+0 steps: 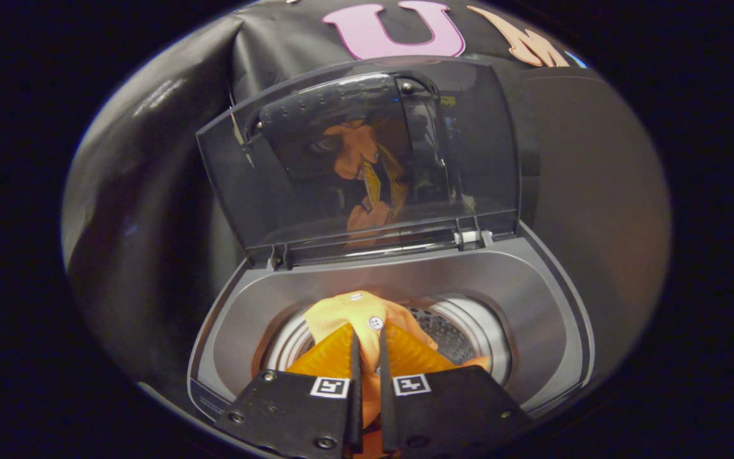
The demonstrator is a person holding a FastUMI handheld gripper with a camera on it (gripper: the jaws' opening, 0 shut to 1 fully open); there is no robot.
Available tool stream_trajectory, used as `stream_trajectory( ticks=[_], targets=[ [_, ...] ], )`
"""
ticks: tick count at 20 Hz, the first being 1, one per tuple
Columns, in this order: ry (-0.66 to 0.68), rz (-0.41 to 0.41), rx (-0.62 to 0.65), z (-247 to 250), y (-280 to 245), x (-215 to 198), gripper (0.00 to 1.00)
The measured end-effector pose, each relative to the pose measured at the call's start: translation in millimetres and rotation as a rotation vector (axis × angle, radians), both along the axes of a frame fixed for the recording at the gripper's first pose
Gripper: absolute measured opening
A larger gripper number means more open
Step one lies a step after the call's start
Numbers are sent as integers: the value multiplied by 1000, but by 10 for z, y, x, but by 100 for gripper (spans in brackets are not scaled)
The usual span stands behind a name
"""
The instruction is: Put the clothes into the washing machine and then close the washing machine lid.
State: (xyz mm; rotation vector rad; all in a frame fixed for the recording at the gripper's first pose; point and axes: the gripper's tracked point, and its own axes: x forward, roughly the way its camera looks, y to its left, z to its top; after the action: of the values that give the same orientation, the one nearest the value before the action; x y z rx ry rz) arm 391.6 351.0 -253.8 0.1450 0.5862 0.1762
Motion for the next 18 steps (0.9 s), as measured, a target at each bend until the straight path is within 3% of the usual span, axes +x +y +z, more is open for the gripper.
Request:
stream_trajectory(
  ticks=[5,9,12,16,18],
  targets=[
    [4,19,-41,-25,2,-58,18],
    [-31,33,-83,92,-14,-50,44],
    [-67,28,-77,321,-18,-27,75],
    [-132,30,-70,687,17,20,95],
    [-163,39,-91,874,36,13,98]
  ],
)
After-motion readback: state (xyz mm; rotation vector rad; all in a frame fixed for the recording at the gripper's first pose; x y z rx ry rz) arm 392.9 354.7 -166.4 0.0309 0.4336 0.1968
